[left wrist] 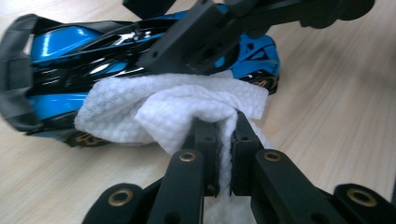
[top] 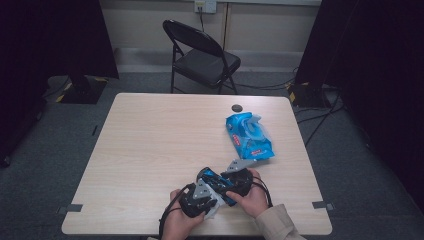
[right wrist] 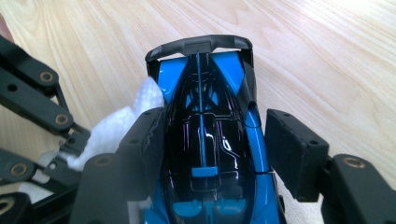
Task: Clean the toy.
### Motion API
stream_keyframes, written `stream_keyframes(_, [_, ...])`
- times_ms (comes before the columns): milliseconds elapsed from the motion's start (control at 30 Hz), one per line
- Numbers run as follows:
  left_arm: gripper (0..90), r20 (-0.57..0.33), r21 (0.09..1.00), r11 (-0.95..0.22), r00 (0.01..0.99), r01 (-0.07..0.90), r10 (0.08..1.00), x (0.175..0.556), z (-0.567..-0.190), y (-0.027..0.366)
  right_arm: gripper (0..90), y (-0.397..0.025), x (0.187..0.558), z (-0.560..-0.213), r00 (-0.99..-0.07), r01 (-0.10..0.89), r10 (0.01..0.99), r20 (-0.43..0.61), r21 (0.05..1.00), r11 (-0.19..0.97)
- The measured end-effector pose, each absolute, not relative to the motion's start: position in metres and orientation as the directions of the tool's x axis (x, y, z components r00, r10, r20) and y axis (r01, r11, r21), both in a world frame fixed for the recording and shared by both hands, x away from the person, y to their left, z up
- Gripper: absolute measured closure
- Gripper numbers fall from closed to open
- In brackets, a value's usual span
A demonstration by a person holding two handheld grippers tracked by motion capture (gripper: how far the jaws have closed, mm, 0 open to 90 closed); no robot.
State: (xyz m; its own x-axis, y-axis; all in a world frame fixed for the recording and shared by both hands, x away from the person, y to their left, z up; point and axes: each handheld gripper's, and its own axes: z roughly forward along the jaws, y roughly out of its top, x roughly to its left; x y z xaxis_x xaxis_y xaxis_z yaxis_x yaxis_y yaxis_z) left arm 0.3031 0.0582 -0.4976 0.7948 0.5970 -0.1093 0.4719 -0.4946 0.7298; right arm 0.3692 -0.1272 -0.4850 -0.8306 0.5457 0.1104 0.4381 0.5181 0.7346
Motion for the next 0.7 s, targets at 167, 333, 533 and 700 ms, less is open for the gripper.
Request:
stream_keyframes(167, [85.1, -0.112, 0.730, -0.498, 0.800, 0.468, 0.589, 0.302, -0.498, 0.055, 39.2, -0.127, 0.369, -0.485, -0.830, 0.439, 0.546, 0.111, 0.734, 0.518])
stream_keyframes(333, [85.2, -0.111, 0.729, -0.501, 0.802, 0.467, 0.587, 0.301, -0.497, 0.053, 39.2, -0.127, 0.369, -0.485, -0.830, 0.439, 0.546, 0.112, 0.735, 0.517])
stream_keyframes(533, [85.2, -0.118, 0.732, -0.500, 0.809, 0.463, 0.576, 0.298, -0.498, 0.049, 39.2, -0.127, 0.369, -0.485, -0.830, 0.441, 0.547, 0.112, 0.733, 0.518])
stream_keyframes(700, [85.2, -0.132, 0.736, -0.503, 0.825, 0.453, 0.550, 0.294, -0.499, 0.040, 39.2, -0.127, 0.369, -0.485, -0.830, 0.440, 0.546, 0.111, 0.733, 0.519])
